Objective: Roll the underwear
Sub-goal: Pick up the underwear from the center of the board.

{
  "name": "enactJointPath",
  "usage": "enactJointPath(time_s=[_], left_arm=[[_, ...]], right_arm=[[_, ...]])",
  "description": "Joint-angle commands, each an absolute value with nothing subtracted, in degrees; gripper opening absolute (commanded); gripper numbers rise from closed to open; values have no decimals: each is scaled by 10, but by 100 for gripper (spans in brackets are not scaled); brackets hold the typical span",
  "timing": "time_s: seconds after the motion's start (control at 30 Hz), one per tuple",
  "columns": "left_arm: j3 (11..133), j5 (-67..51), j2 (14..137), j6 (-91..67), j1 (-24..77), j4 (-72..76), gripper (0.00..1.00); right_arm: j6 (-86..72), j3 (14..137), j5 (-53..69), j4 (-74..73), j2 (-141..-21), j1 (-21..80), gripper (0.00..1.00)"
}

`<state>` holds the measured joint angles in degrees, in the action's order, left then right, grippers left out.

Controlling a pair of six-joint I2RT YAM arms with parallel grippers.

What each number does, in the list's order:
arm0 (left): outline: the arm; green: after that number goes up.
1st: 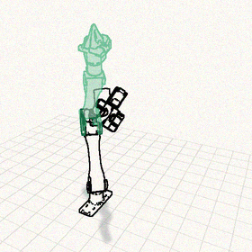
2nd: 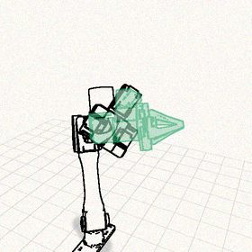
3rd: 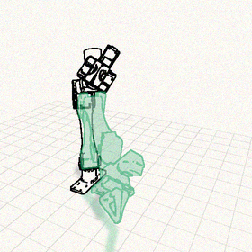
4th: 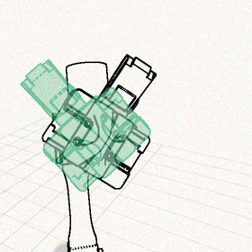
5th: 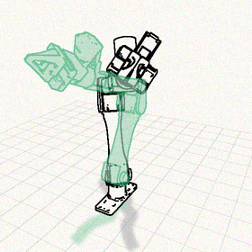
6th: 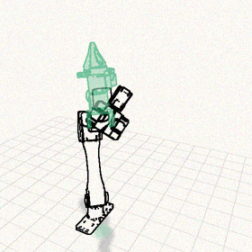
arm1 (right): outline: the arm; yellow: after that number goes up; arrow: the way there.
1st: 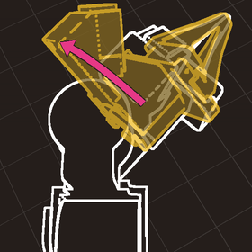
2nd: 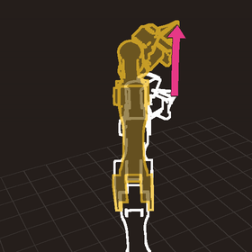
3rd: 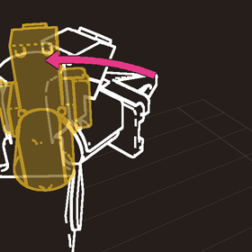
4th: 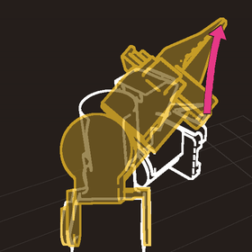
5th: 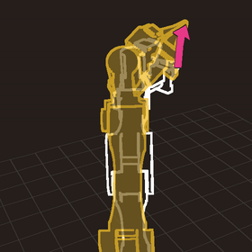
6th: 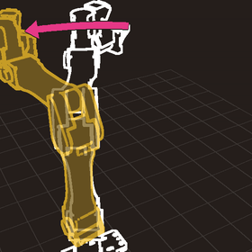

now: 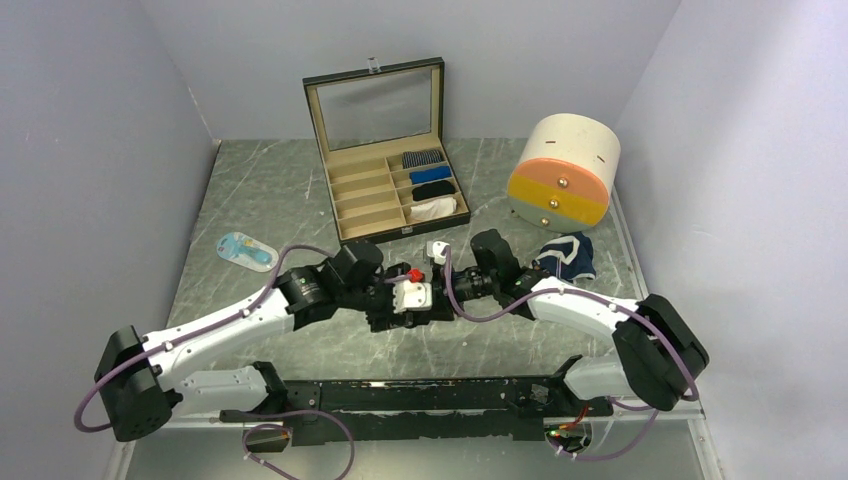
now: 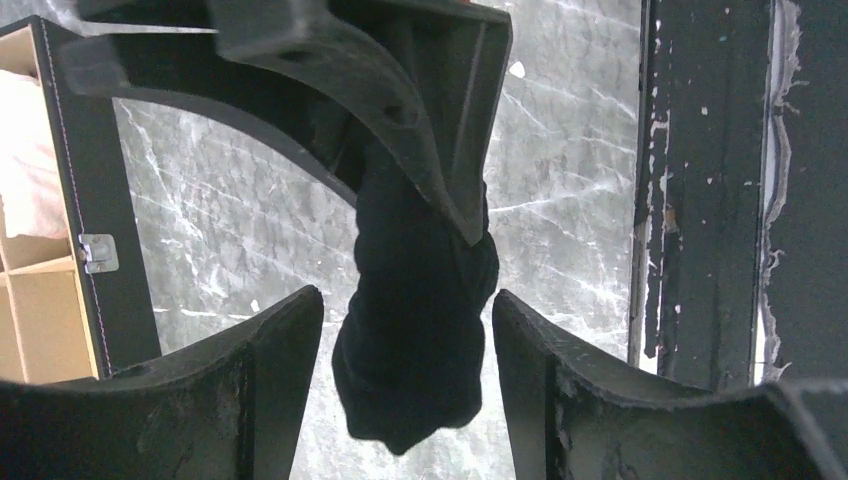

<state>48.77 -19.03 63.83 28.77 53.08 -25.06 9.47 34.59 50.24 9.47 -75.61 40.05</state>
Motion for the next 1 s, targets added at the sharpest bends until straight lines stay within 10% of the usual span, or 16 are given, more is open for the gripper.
enactJointPath(time_s=[0.0,0.37,0.5,0.77,0.97], left_arm=[[518,-177,652,342,550,-251,67],[533,-145,695,349,582,-259,48],[533,-135,694,350,582,-261,18],[517,-114,670,363,582,-262,5],[505,-69,649,374,571,-243,5]], right_arm=[[111,369,544,108,-728,398,0],[111,356,539,123,-702,398,0],[111,351,529,124,-692,398,4],[57,309,452,184,-652,398,46],[-5,271,306,193,-600,397,55]])
